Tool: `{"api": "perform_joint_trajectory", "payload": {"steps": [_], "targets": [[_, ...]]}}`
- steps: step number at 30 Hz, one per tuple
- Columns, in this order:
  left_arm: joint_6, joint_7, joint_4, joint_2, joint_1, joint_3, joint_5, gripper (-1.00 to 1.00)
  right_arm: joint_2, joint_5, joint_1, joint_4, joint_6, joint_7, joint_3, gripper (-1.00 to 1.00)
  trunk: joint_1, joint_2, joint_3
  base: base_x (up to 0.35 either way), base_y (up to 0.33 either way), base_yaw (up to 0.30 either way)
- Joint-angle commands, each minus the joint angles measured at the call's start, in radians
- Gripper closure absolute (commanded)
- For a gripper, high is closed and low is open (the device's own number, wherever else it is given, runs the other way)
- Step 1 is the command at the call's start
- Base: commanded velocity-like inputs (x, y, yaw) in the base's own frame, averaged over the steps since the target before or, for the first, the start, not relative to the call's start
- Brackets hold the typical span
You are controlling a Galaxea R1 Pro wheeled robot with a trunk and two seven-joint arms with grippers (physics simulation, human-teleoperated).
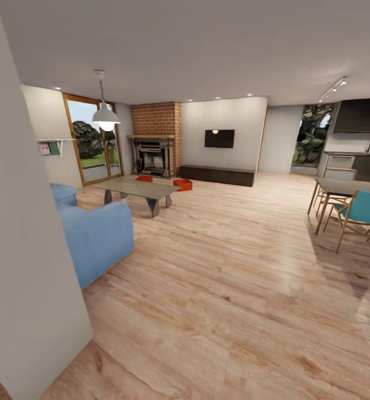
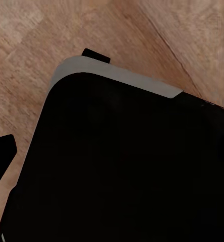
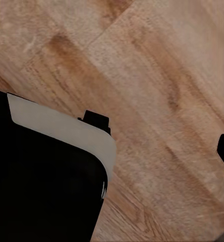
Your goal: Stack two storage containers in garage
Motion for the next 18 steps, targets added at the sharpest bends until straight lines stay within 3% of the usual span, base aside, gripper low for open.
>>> {"api": "perform_joint_trajectory", "payload": {"steps": [1,18], "targets": [[-0.002,-0.002,0.000,0.000,0.000,0.008,0.001,-1.00,0.000,0.010,-0.001,0.003,-0.005,-0.002,-0.001,-1.00,0.001,0.000,-0.001,0.323,-0.046,0.000],[-0.002,-0.002,0.000,0.000,0.000,0.008,0.001,-1.00,0.000,0.010,-0.001,0.003,-0.005,-0.002,-0.001,-1.00,0.001,0.000,-0.001,0.309,-0.118,0.000]]}}
